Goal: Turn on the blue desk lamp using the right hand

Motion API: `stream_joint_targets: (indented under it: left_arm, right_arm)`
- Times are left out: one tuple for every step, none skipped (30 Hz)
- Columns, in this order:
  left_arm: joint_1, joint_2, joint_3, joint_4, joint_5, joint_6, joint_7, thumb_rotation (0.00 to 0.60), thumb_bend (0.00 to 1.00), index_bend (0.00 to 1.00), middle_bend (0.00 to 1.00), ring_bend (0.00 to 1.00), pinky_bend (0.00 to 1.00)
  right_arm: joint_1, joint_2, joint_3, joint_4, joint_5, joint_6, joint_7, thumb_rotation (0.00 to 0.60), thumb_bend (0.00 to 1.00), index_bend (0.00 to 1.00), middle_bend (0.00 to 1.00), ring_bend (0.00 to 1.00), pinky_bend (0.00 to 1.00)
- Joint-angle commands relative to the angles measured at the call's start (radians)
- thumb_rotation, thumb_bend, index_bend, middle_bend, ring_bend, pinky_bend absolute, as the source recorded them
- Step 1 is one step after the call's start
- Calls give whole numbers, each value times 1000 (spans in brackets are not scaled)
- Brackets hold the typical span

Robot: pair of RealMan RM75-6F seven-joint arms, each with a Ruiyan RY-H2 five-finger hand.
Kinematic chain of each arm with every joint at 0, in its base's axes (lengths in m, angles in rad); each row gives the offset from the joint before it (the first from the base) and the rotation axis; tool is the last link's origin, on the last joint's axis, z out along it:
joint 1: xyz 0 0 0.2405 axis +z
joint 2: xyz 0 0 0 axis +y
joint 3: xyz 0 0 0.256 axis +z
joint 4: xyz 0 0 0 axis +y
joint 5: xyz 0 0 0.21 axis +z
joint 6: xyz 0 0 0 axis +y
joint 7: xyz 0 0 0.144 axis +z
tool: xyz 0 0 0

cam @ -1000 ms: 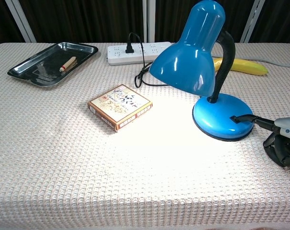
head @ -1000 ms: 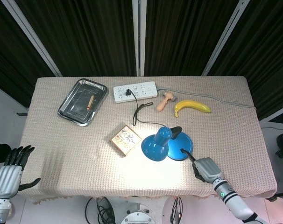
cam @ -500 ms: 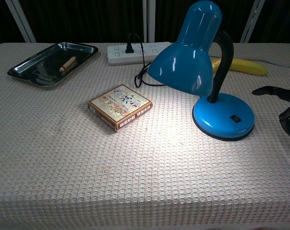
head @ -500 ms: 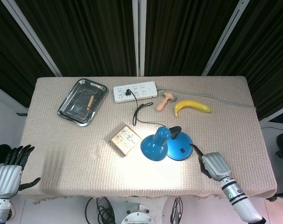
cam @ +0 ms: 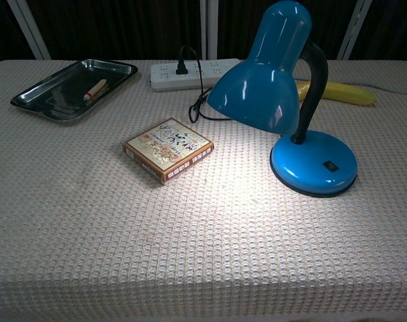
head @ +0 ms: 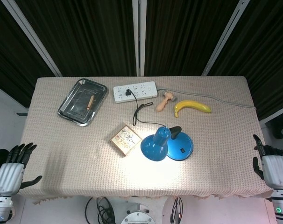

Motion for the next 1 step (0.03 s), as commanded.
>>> stream_joint_targets:
  left_arm:
    - [-2, -2, -1, 0, 2, 1, 6, 600, 0, 85, 47, 0, 0]
  right_arm:
    - [-50, 16, 20, 40, 42, -8, 67, 600, 0, 0, 0, 0, 0]
